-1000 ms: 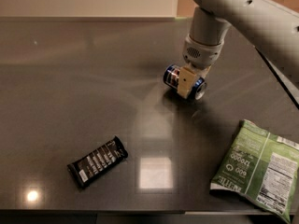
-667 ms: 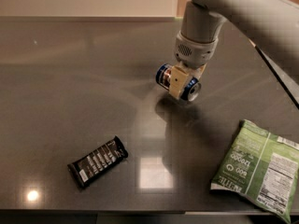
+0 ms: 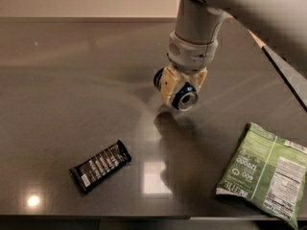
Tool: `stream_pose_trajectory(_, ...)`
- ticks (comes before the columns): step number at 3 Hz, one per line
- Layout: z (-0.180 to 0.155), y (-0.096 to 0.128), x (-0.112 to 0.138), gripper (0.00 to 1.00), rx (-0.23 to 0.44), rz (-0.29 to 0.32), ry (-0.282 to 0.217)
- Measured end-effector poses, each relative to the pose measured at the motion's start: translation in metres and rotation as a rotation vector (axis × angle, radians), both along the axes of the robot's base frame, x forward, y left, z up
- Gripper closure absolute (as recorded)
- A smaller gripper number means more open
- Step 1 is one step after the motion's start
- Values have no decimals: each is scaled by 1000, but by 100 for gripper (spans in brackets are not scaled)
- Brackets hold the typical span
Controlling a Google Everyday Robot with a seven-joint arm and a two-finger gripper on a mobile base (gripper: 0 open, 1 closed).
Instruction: Place pepsi can upright
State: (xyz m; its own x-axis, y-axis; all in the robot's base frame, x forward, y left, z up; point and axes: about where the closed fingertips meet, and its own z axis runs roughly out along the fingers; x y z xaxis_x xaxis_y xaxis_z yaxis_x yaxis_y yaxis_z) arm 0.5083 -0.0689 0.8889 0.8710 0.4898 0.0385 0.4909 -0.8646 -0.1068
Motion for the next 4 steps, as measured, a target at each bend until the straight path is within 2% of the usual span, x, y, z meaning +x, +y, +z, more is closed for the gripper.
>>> stream_pose_trajectory(1,7,4,1,100,4,-176,34)
stream_pose_trajectory(2,23,9,4,100,45,-366,51)
stream_pose_trajectory(3,23,13,11,100,66,-461,43)
stream_pose_trajectory(4,23,17,16,100,84,-461,25)
